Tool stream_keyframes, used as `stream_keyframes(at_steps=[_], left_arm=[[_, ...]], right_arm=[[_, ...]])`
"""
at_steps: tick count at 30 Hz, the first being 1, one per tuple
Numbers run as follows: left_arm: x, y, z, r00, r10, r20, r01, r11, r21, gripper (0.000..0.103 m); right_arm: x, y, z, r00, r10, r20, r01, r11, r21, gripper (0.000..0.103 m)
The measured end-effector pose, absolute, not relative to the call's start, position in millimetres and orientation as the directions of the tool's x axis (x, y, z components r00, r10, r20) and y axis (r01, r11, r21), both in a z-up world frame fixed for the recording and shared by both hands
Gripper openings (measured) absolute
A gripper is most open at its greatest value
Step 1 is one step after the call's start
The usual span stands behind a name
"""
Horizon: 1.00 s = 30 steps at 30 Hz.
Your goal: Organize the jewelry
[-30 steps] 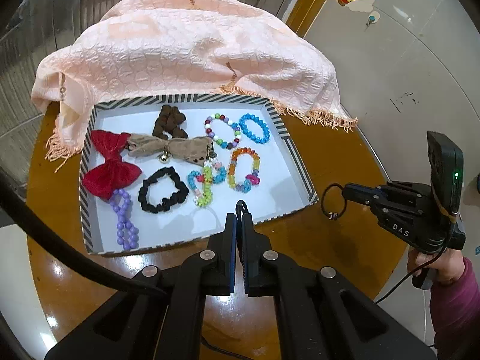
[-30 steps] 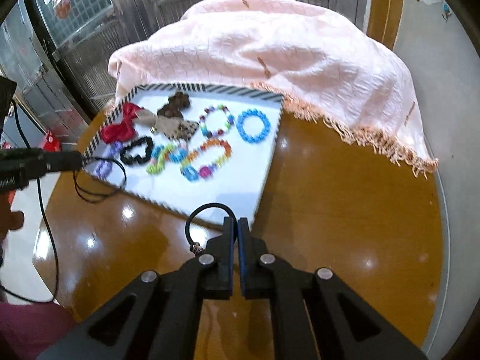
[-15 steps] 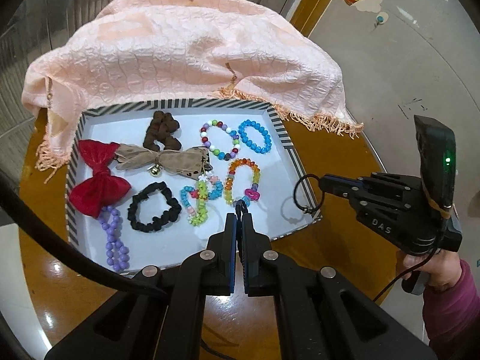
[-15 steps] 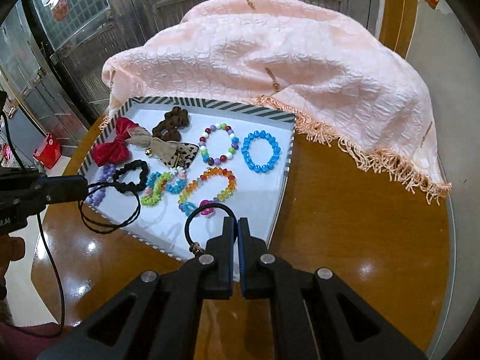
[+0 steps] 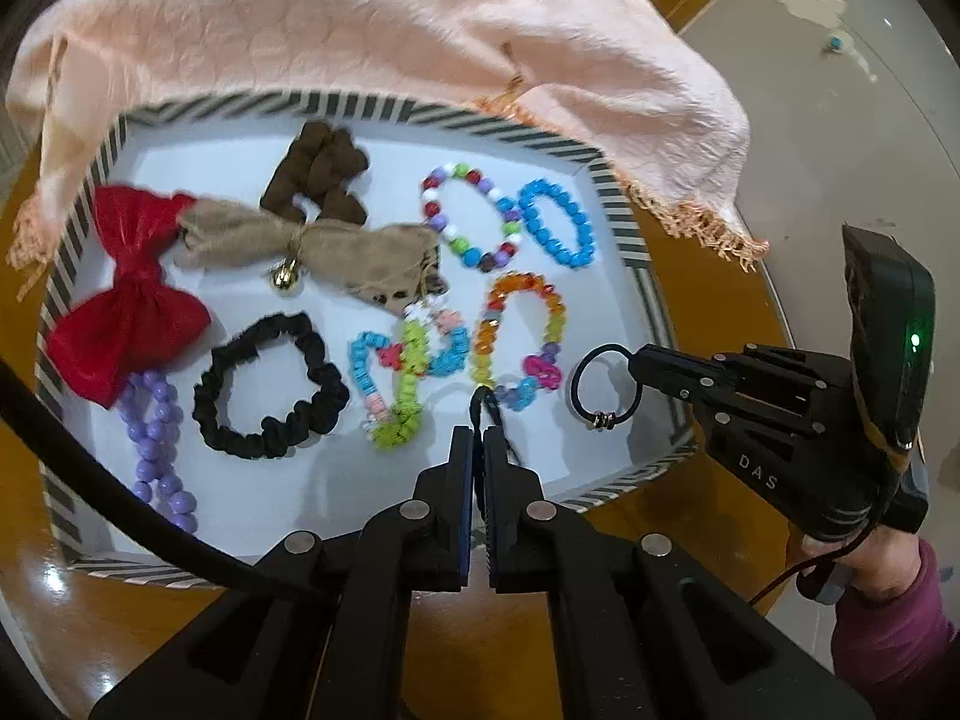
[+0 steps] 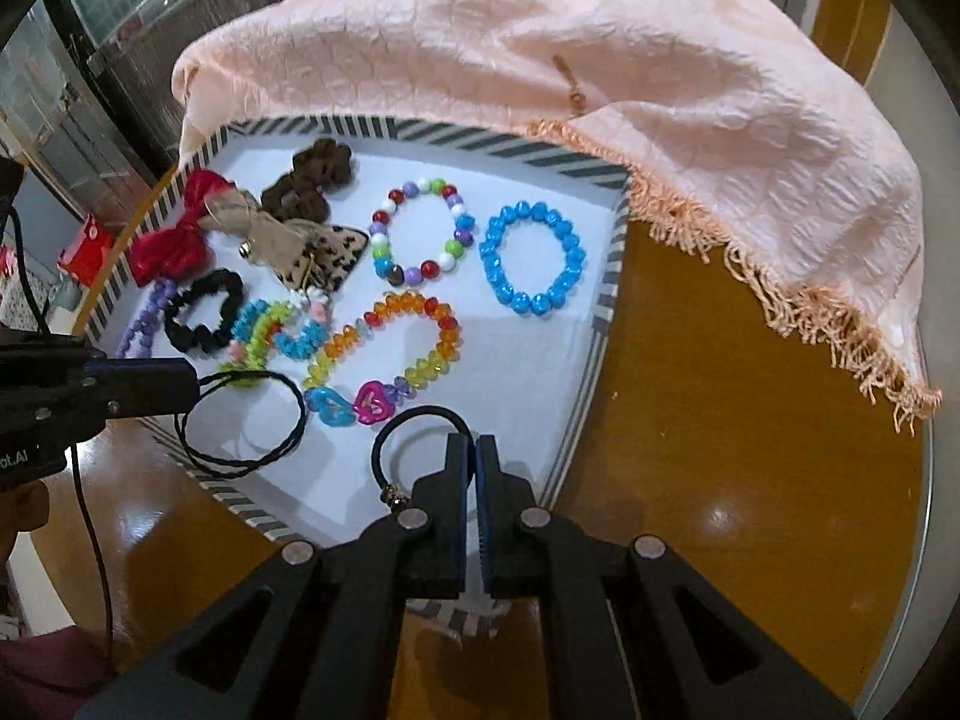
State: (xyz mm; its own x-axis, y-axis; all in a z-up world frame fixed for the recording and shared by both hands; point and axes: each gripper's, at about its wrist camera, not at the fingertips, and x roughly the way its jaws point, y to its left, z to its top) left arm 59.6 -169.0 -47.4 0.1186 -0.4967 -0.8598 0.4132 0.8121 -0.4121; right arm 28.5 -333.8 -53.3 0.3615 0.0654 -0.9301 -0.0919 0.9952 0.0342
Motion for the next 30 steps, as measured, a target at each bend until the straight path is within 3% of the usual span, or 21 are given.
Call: stream_keyframes(at_steps=[10,14,15,17,30], left_arm=[[63,-173,-67,0.124,-0.413,-0.902,0.393,0.855,-0.338,0.000],[62,-171,-66,0.160,-0.353,-0.922,0.388,0.881,-0.270,0.002],[61,-169,-66,0.160,-0.352,-0.922,0.385,0.882,-0.270,0.010],[59,-166,-65,0.162,-0.353,-0.921,0.374,0.886,-0.274,0.015],[23,-146,-38,0.270,-0.285,-0.920,0.371,0.912,-0.174,0.015]], right_arm=[[36,-323,-70,0.324,-0.014,-0.946,-0.122,0.991,-0.056,0.003],[32,-321,-67,0.345,-0.041,-0.938,-0.102,0.991,-0.081,0.015],[30,-322,-64,0.350,-0.036,-0.936,-0.092,0.993,-0.073,0.019],[25,-322,-57,0.363,-0.040,-0.931,-0.069,0.995,-0.070,0.028],[-29,-313,-27,0.496,0.093,-0.863,0.092,0.983,0.159,0.055]])
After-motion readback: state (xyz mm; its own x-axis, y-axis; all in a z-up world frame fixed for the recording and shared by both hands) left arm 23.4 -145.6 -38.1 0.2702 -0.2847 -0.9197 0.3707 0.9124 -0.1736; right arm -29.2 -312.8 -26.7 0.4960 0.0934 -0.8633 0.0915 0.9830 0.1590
